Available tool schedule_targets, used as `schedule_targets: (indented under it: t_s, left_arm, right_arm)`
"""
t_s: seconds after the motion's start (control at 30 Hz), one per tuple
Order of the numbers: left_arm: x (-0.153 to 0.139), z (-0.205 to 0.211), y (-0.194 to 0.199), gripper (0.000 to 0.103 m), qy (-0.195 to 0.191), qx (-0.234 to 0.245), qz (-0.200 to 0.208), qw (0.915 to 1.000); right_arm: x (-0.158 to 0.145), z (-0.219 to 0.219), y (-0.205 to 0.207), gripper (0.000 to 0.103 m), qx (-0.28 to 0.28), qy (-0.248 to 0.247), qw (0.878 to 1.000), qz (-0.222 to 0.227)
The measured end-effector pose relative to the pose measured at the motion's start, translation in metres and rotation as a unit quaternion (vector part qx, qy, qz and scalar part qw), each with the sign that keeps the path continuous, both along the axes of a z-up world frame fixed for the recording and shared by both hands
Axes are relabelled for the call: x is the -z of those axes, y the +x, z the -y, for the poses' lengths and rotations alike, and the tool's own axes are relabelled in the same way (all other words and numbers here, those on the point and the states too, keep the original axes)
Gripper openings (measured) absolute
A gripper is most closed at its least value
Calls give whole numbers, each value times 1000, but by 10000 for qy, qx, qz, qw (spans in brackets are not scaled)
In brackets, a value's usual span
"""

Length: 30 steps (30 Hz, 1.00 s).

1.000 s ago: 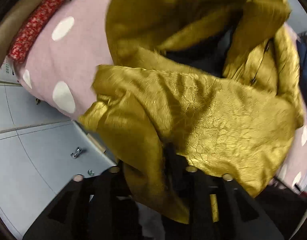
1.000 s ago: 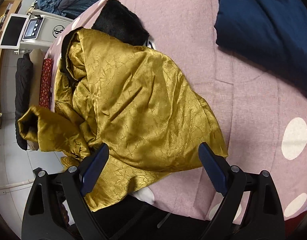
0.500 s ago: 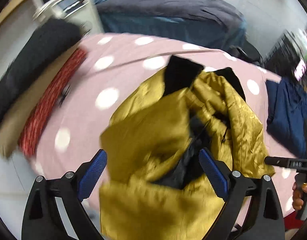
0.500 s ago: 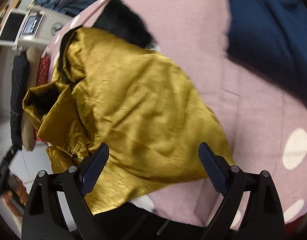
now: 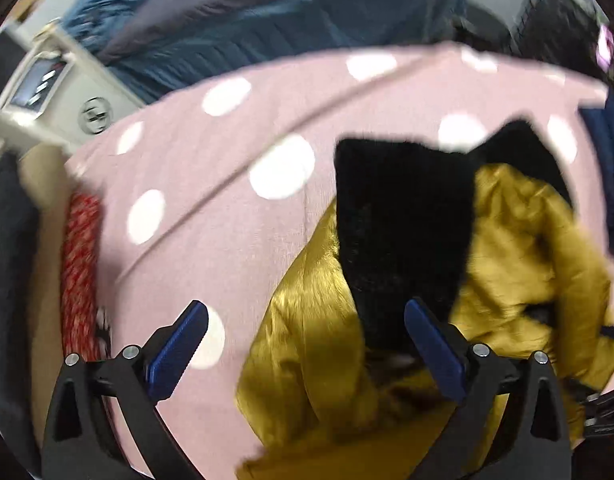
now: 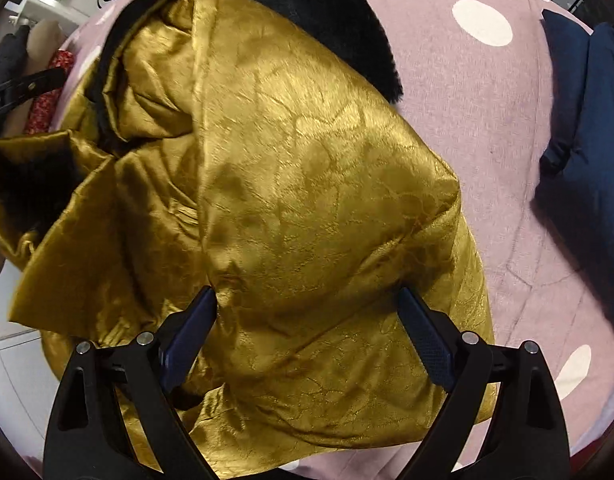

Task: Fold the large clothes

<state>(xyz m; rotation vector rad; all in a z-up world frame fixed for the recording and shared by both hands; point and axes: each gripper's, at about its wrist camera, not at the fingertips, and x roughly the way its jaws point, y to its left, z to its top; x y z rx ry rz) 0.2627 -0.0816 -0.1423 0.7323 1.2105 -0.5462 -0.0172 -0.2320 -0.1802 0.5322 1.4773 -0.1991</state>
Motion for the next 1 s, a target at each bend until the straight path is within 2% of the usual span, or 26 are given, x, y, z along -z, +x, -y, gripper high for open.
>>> schedule_targets:
  t_s: [0.1, 0.2, 0.23, 0.27, 0.3, 0.33, 0.4, 0.43, 0.53, 0.63, 0.7, 0.77, 0.83, 1.0]
  left_arm:
    - [47, 11, 2, 97, 321, 389, -419, 9978]
    - [72, 14, -4, 95, 317, 393, -621, 9968]
    - [75, 14, -6, 92, 222, 337, -661, 9970]
    - [76, 14, -7, 89, 121, 283, -680, 9972]
    - [74, 14, -8, 80, 31, 246, -710, 9972]
    - [71, 13, -9, 75, -79, 228, -760, 9968]
    - [62, 8, -13, 53, -212, 247, -754, 9966]
    - [59, 6, -14, 42, -229, 257, -740, 9967]
    - [41, -7, -17, 21, -370, 112, -652, 9971]
    - [15, -25, -17, 13, -693, -193, -581, 9957]
    - [-5, -36, -17, 12, -861, -376, -427, 9947]
    - [-30, -53, -12, 12, -1165, -638, -310, 9907]
    - [-53, -69, -8, 12, -1458, -934, -245, 9846]
    - [-105, -90, -4, 12, -1877, -1403, 152, 9720]
  right_arm:
    - [4, -2, -5, 90, -58, -86, 9999, -55]
    - [5, -5, -9, 88, -228, -245, 9994, 10]
    - [5, -6, -10, 84, -237, -298, 9993, 27]
    - [6, -5, -12, 73, -226, -303, 9993, 31]
    - [8, -3, -15, 62, -199, -266, 9994, 17]
    - [9, 0, -20, 56, -158, -205, 9997, 16]
    - [8, 4, -22, 36, -46, -59, 9999, 80]
    - [6, 6, -21, 32, -4, -20, 9999, 118]
    - [-11, 6, -14, 18, 103, 88, 9991, 406]
    - [-43, 9, -7, 11, 230, 211, 9956, 880]
    - [-73, 18, -4, 10, 371, 358, 9899, 1321]
    - [-109, 28, 0, 9, 359, 213, 9831, 1781]
    - [-147, 34, 1, 9, 297, 42, 9732, 2280]
    - [-248, 65, -28, 8, 507, -362, 9351, 3488]
